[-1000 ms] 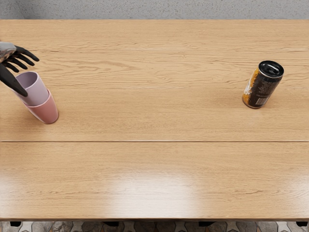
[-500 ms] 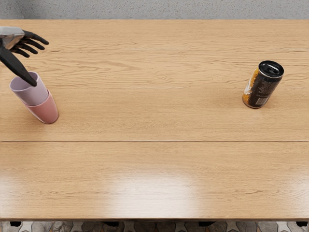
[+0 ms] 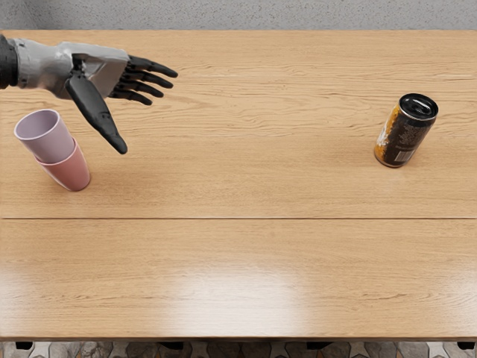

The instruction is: Pick up cup and place in cup with left hand

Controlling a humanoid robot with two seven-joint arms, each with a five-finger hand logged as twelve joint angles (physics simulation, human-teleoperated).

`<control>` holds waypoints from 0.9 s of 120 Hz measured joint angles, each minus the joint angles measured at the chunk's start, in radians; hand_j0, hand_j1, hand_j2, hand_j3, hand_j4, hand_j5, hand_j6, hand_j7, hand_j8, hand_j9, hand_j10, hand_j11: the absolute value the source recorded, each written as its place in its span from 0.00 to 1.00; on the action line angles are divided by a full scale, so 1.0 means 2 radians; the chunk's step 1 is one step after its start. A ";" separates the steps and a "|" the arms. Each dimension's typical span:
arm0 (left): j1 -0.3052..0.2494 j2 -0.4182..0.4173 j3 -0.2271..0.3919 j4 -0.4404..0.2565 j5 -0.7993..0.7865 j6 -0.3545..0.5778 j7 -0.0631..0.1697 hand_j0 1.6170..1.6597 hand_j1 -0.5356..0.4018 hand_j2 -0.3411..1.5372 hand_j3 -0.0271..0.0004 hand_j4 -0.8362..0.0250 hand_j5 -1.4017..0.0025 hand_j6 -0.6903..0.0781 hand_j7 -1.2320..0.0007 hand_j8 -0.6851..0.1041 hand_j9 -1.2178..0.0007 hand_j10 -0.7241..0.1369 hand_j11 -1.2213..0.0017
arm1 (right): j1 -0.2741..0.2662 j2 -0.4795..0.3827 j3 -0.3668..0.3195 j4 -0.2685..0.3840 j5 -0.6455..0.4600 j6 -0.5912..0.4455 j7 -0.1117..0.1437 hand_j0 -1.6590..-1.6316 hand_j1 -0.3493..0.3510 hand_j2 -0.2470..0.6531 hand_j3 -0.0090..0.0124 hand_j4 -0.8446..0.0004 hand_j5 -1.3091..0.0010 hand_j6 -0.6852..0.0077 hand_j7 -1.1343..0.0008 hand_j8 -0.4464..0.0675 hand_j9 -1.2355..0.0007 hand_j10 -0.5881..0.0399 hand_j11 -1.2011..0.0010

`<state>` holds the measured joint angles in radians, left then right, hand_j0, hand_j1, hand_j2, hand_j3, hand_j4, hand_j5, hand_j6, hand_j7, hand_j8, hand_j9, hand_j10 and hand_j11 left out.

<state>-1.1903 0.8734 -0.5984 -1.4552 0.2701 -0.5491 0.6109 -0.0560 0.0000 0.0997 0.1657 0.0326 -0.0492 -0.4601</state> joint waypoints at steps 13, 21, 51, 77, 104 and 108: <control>-0.001 -0.007 0.000 0.000 -0.030 -0.019 0.000 0.96 0.84 0.19 0.99 0.87 0.92 0.78 0.91 0.76 0.91 0.74 0.91 | 0.000 0.000 0.000 0.000 0.000 0.000 0.000 0.04 0.00 0.27 0.42 1.00 1.00 0.99 1.00 0.87 1.00 0.94 1.00; -0.001 -0.011 0.001 0.000 -0.043 -0.025 0.000 0.96 0.84 0.19 0.99 0.87 0.92 0.79 0.91 0.76 0.91 0.74 0.91 | -0.001 0.000 0.000 0.000 0.000 0.000 0.001 0.04 0.00 0.27 0.42 1.00 1.00 0.99 1.00 0.87 1.00 0.94 1.00; -0.002 -0.025 0.001 -0.001 -0.063 -0.030 0.000 0.96 0.88 0.19 0.99 0.91 0.95 0.83 0.94 0.80 0.94 0.78 0.94 | -0.001 0.000 0.000 0.000 0.000 0.000 0.001 0.04 0.00 0.27 0.42 1.00 1.00 0.99 1.00 0.87 1.00 0.94 1.00; -0.015 -0.020 0.000 -0.001 -0.063 -0.031 0.000 0.96 0.91 0.18 0.99 0.93 0.97 0.86 0.97 0.83 0.97 0.80 0.97 | -0.001 0.000 0.000 0.000 0.000 0.000 0.001 0.04 0.00 0.27 0.42 1.00 1.00 0.99 1.00 0.87 1.00 0.94 1.00; -0.015 -0.044 0.000 -0.001 -0.065 -0.031 0.000 0.96 0.92 0.18 0.99 0.94 0.98 0.87 0.98 0.84 0.98 0.81 0.97 | -0.001 0.000 -0.001 0.000 -0.001 0.000 0.001 0.04 0.00 0.27 0.42 1.00 1.00 0.99 1.00 0.87 1.00 0.94 1.00; -0.012 -0.044 0.000 -0.001 -0.067 -0.031 0.000 0.96 0.92 0.18 0.99 0.94 0.98 0.87 0.98 0.84 0.98 0.81 0.98 | -0.001 0.000 -0.001 0.000 -0.001 0.000 0.001 0.04 0.00 0.27 0.42 1.00 1.00 0.99 1.00 0.87 1.00 0.94 1.00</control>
<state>-1.2143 0.7854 -0.5980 -1.4562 0.1363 -0.6111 0.6109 -0.0583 0.0000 0.0983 0.1657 0.0308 -0.0490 -0.4574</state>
